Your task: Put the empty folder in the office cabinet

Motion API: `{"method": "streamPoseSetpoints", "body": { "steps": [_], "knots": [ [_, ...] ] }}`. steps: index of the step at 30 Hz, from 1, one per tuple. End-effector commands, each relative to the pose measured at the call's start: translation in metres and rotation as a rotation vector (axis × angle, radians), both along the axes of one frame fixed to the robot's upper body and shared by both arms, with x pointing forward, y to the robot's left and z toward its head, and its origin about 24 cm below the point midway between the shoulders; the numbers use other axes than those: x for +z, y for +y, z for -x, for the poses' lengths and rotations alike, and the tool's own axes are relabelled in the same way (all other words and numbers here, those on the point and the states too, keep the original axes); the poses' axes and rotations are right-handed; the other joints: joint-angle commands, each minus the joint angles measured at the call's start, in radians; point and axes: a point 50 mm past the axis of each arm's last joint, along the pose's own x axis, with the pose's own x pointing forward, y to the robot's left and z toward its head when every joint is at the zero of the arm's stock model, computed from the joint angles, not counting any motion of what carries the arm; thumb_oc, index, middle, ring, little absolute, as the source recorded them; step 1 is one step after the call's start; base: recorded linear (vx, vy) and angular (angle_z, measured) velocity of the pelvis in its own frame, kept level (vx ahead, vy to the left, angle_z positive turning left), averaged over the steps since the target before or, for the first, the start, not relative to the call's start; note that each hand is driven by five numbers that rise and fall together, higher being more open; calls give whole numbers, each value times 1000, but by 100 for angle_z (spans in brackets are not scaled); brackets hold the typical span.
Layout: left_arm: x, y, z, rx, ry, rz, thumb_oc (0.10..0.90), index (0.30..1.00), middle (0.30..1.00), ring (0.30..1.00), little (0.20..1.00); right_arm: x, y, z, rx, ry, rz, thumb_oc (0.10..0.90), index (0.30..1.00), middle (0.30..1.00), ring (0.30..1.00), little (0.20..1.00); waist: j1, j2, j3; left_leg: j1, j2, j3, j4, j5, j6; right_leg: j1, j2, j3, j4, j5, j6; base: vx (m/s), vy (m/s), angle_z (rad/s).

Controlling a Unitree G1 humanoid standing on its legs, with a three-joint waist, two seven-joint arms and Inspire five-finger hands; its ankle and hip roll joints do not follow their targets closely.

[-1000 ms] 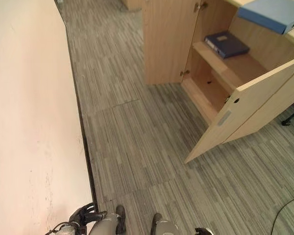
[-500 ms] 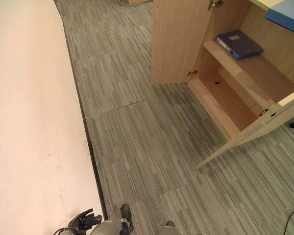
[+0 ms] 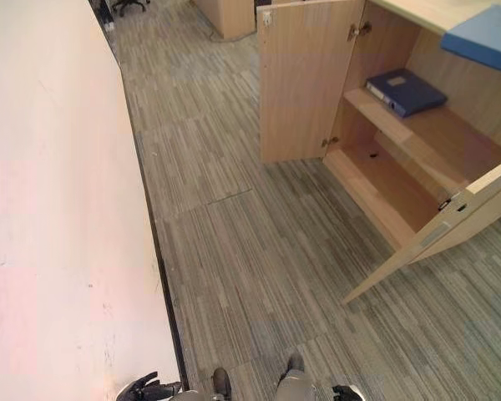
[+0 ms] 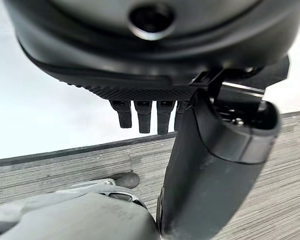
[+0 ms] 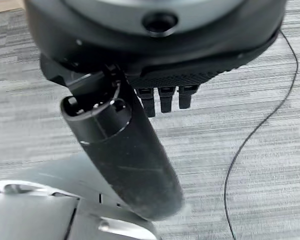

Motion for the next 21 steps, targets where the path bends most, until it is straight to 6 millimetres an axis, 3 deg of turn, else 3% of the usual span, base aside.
{"method": "streamPoseSetpoints", "body": {
  "steps": [1, 2, 4, 5, 7, 11, 12, 15, 16, 17, 18, 19, 21],
  "knots": [
    [2, 17, 9, -6, 26, -65, 800, 900, 900, 900, 900, 14, 3, -44, 5, -157, -16, 800, 900, 900, 900, 900, -22, -27, 64, 28, -78, -54, 116, -144, 32, -79, -19, 23, -108, 108, 68, 160, -147, 22],
    [2, 17, 9, -6, 26, -65, 800, 900, 900, 900, 900, 14, 3, -44, 5, -157, -16, 800, 900, 900, 900, 900, -22, -27, 63, 27, -78, -55, 116, -145, 32, -79, -19, 23, -108, 108, 68, 76, -166, 12],
    [6, 16, -7, -8, -22, -72, 800, 900, 900, 900, 900, 17, 1, -51, 2, -174, -4, 800, 900, 900, 900, 900, -22, -54, 94, -65, -62, -56, 288, -217, 30, -120, -46, 13, -51, 90, 43, 142, -227, 8],
    [6, 16, -8, 5, -24, -69, 800, 900, 900, 900, 900, 17, 1, -51, -18, -179, -10, 800, 900, 900, 900, 900, -19, -43, 97, -70, -39, -67, 320, -253, 28, -121, -29, 20, -14, 63, 46, 143, -119, 22],
    [5, 13, -8, 2, -17, -66, 800, 900, 900, 900, 900, 16, -1, -49, -47, -174, -3, 800, 900, 900, 900, 900, -21, -43, 104, -91, -12, -72, 354, -262, 24, -127, -22, 4, 32, 32, 29, 190, -181, 25],
    [5, 11, -12, -13, -20, -66, 800, 900, 900, 900, 900, 14, -2, -43, -33, -152, -2, 800, 900, 900, 900, 900, -32, -40, 94, -48, 14, -86, 282, -226, -2, -122, -7, -12, 55, -5, 19, 237, -208, 23],
    [5, 9, -15, -23, -27, -63, 800, 900, 900, 900, 900, 12, -5, -34, -34, -124, 7, 800, 900, 900, 900, 900, -37, -36, 77, 0, 35, -91, 227, -202, -25, -109, 10, -22, 56, -37, 13, 264, -191, 17],
    [5, 7, -15, -28, -31, -59, 800, 900, 900, 900, 900, 10, -8, -26, -58, -102, 10, 800, 900, 900, 900, 900, -38, -34, 69, 10, 65, -90, 244, -151, -51, -81, 37, -27, 49, -61, -3, 242, -204, 4],
    [6, 5, -18, -30, -45, -49, 800, 900, 900, 900, 900, 9, -10, -22, -90, -98, 6, 800, 900, 900, 900, 900, -32, -41, 68, -19, 97, -92, 376, -65, -61, -33, 77, -25, 35, -85, -35, 192, -235, 4],
    [6, 4, -19, -33, -48, -46, 800, 900, 900, 900, 900, 10, -12, -21, -100, -102, 8, 800, 900, 900, 900, 900, -27, -45, 71, -46, 102, -98, 455, -34, -55, -12, 92, -25, 25, -95, -51, 190, -235, 9],
    [6, 4, -19, -33, -48, -46, 800, 900, 900, 900, 900, 10, -12, -21, -100, -102, 8, 800, 900, 900, 900, 900, -28, -44, 71, -49, 104, -100, 458, -36, -56, -12, 93, -26, 25, -95, -52, 173, -212, -6],
    [7, 4, -20, -34, -51, -48, 800, 900, 900, 900, 900, 10, -16, -20, -107, -101, 16, 800, 900, 900, 900, 900, -17, -56, 76, -104, 103, -111, 574, 9, -45, 31, 112, -28, 9, -120, -76, 187, -181, -18],
    [7, 5, -20, -29, -52, -52, 800, 900, 900, 900, 900, 10, -18, -17, -118, -94, 22, 800, 900, 900, 900, 900, -9, -67, 75, -174, 97, -102, 615, 1, -36, 63, 105, -31, -7, -133, -80, 232, -164, -12]
  ]
}}
